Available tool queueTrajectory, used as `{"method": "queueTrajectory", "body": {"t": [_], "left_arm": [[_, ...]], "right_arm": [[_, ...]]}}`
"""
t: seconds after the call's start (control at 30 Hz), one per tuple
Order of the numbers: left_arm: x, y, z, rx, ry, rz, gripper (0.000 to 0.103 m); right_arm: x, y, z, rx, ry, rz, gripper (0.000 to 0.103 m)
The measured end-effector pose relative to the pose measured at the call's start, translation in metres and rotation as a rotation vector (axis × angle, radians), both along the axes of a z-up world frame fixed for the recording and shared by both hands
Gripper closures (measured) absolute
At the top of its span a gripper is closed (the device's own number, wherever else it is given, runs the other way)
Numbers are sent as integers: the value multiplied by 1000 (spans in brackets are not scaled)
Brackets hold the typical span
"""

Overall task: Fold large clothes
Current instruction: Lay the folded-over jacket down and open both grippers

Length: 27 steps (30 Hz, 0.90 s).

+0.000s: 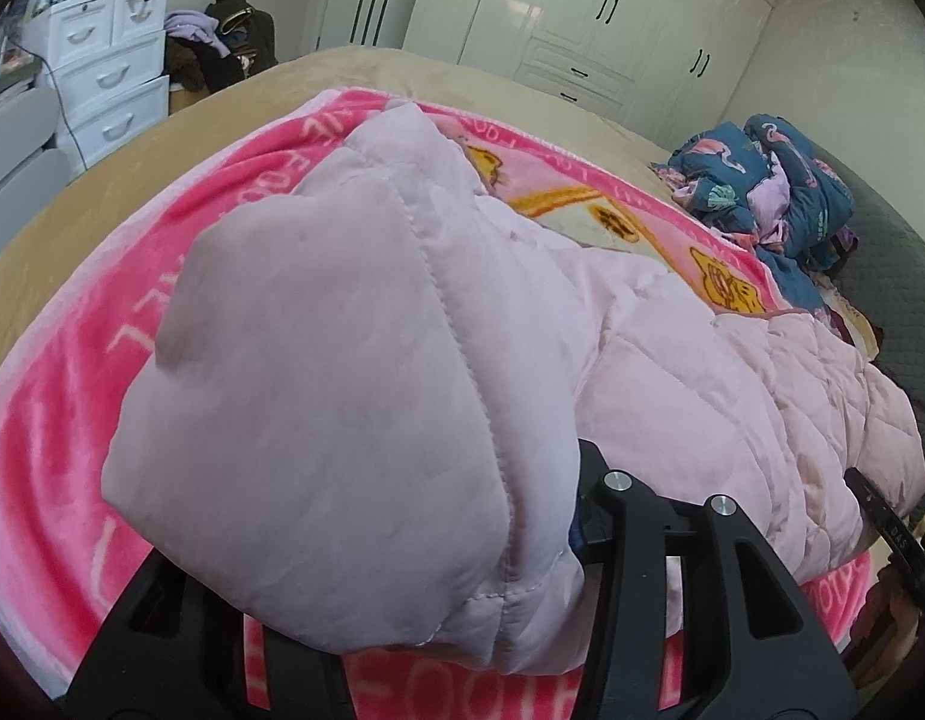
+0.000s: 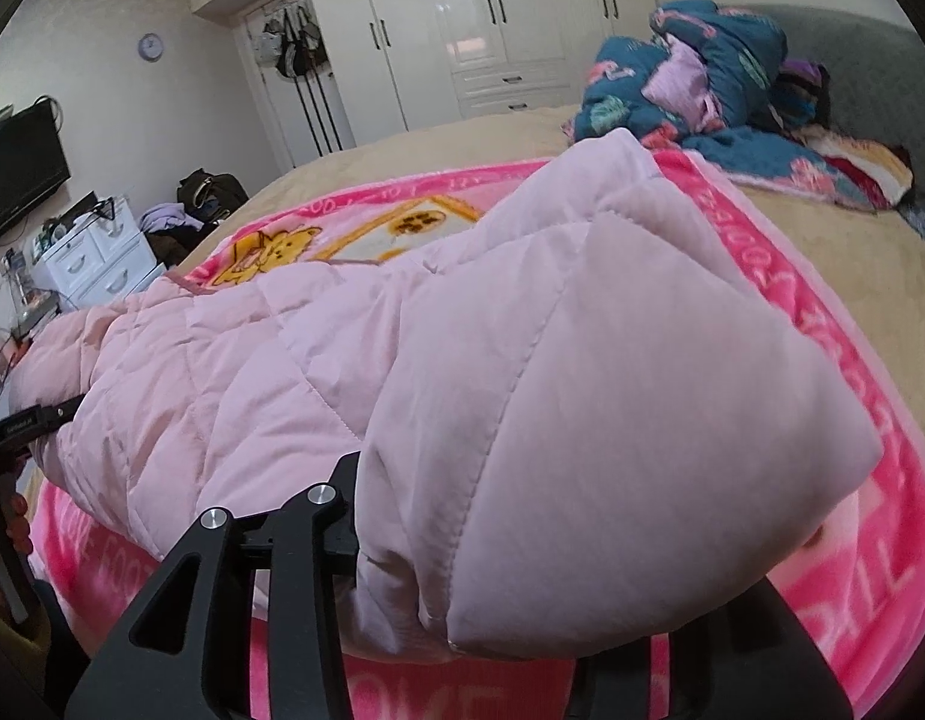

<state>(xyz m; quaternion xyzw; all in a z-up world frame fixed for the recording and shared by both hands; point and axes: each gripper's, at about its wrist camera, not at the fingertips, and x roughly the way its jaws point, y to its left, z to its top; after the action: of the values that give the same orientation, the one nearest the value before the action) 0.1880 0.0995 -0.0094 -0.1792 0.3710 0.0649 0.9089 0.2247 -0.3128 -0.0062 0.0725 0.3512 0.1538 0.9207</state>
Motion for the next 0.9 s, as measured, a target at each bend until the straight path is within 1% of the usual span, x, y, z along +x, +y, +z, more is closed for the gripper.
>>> {"method": "queueTrajectory", "body": {"t": [0.13, 0.2, 0.23, 0.3, 0.33, 0.4, 0.5, 0.57, 0.7, 0.77, 0.8, 0.83, 0.9], "left_arm": [[0, 0, -5, 4, 11, 2, 63], [-1, 0, -7, 4, 16, 2, 62], [-1, 1, -8, 1, 18, 3, 61], [-2, 3, -10, -4, 22, 3, 60], [-3, 4, -10, -6, 24, 4, 58], [-5, 6, -12, -16, 29, 6, 57], [-7, 7, -14, -20, 33, 11, 53], [-9, 8, -16, -25, 36, 13, 51], [-12, 13, -21, -43, 46, 22, 42], [-13, 14, -21, -49, 49, 29, 37], [-15, 16, -22, -54, 52, 36, 33], [-16, 17, -21, -55, 57, 44, 26], [-21, 20, -18, -53, 59, 52, 20]], "right_arm": [[2, -9, -13, 43, 60, -38, 57], [2, -14, -19, 85, 96, -62, 48], [1, -17, -21, 105, 110, -72, 47], [1, -22, -23, 141, 131, -88, 37], [1, -23, -23, 148, 137, -90, 34], [-2, -25, -24, 170, 152, -94, 23], [-6, -27, -26, 189, 162, -105, 14], [-9, -28, -26, 189, 166, -114, 13], [-15, -32, -27, 188, 173, -124, 7], [-17, -34, -26, 182, 177, -129, 6], [-19, -35, -25, 176, 180, -135, 6], [-20, -37, -25, 168, 185, -143, 6], [-23, -40, -24, 149, 189, -159, 6]]}}
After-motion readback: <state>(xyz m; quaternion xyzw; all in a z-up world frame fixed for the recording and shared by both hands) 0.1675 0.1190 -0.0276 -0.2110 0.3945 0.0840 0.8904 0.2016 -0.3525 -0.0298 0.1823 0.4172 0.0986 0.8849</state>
